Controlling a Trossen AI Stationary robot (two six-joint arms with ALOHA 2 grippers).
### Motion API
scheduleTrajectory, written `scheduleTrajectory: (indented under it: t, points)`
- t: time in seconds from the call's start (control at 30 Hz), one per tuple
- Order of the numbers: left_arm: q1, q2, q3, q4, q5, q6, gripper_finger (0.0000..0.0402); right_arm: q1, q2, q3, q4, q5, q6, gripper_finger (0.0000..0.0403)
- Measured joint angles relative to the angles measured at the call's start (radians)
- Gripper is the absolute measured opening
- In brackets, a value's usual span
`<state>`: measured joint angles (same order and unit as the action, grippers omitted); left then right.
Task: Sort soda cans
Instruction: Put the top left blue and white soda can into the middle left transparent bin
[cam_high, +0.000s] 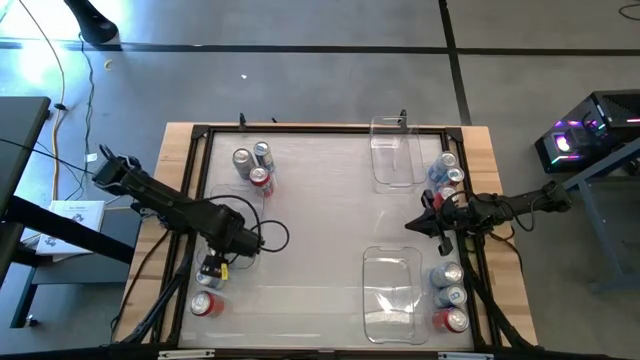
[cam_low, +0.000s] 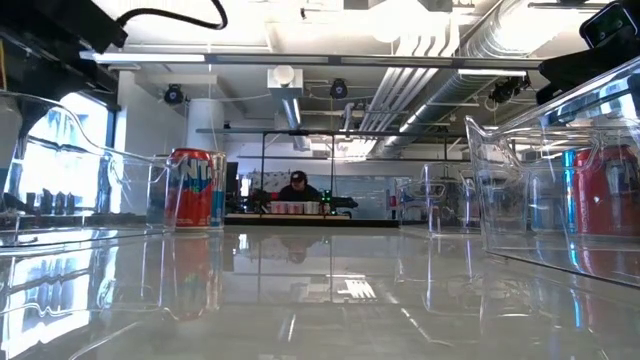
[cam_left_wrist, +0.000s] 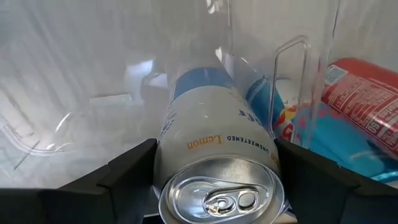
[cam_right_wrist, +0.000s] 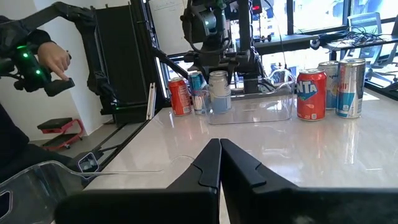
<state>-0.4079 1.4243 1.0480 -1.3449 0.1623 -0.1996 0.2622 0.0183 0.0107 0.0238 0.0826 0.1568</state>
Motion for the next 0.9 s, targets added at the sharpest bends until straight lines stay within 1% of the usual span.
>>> scheduleTrajectory:
  t: [0.37, 0.53, 0.73, 0.9]
  points:
    - [0.015, 0.02, -0.006, -0.04, 0.054, -0.023, 0.0334, 0.0, 0.0, 0.0, 0.0, 0.0, 0.0, 0.0]
    - [0.041, 0.015, -0.006, -0.072, 0.109, -0.025, 0.0338, 0.0, 0.0, 0.0, 0.0, 0.0, 0.0, 0.0]
    - [0.07, -0.02, -0.002, -0.104, 0.107, -0.035, 0.0339, 0.0, 0.0, 0.0, 0.0, 0.0, 0.0, 0.0]
    - [0.09, -0.04, 0.047, -0.138, 0.101, -0.043, 0.034, 0.0, 0.0, 0.0, 0.0, 0.0, 0.0, 0.0]
